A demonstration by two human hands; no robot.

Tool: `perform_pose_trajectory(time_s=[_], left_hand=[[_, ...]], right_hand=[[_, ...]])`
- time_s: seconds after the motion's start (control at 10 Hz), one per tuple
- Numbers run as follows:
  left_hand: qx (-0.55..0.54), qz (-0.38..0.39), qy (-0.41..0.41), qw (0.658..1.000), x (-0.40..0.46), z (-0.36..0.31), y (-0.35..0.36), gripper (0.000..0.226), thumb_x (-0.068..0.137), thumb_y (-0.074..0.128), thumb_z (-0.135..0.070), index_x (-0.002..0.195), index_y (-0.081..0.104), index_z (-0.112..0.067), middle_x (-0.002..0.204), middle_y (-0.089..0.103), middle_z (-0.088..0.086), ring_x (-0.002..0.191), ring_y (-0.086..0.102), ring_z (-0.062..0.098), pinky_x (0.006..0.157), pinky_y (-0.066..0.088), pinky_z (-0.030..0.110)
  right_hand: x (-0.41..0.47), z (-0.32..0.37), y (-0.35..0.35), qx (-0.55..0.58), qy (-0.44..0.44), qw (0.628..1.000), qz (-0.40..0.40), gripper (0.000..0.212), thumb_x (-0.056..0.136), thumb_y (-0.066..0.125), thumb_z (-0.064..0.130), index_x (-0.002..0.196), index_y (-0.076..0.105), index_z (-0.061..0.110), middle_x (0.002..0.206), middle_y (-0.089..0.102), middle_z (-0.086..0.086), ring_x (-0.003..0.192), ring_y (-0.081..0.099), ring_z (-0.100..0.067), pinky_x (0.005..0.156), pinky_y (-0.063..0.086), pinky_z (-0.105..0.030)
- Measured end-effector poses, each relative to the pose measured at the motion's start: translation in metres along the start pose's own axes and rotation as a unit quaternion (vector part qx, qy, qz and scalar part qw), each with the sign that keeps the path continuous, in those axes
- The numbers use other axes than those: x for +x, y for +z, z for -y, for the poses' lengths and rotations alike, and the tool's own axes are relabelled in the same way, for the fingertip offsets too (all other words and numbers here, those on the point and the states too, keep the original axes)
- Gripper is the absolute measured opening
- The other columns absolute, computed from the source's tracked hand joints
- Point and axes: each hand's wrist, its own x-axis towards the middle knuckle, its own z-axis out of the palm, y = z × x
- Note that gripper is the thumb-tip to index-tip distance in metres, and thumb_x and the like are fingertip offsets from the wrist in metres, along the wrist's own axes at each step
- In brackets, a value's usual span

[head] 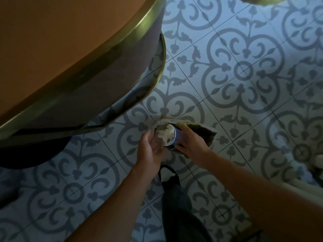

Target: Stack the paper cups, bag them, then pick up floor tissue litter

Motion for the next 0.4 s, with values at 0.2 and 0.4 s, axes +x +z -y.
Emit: perform_pose_trajectory(time_s=[0.2, 0.4], left_hand=[[0.018, -0.005, -0.004, 1.000, -0.010, 0.001, -0.010, 0.039, 0.102, 0.044, -0.041, 0.130, 0.057, -0.018, 0.125, 0.064, 0.006, 0.114, 0.060, 0.023, 0.096, 0.049, 0.041], [0.133, -0.057, 0.067, 0.987, -0.038, -0.003, -0.042, 0.026, 0.104, 0.047, -0.029, 0.122, 0.063, -0.019, 0.118, 0.066, 0.001, 0.102, 0.064, 0.013, 0.091, 0.052, 0.034]], right_hand=[[-0.011, 0.000, -0.009, -0.040, -0.034, 0.998, -0.029, 0.024, 0.100, 0.045, 0.032, 0.097, 0.063, 0.017, 0.082, 0.075, -0.001, 0.074, 0.072, -0.015, 0.061, 0.058, -0.028], [-0.051, -0.005, -0.001, -0.254, -0.088, 0.963, -0.029, 0.019, 0.097, 0.052, 0.020, 0.093, 0.069, 0.012, 0.091, 0.067, -0.019, 0.074, 0.060, -0.023, 0.068, 0.051, -0.033]])
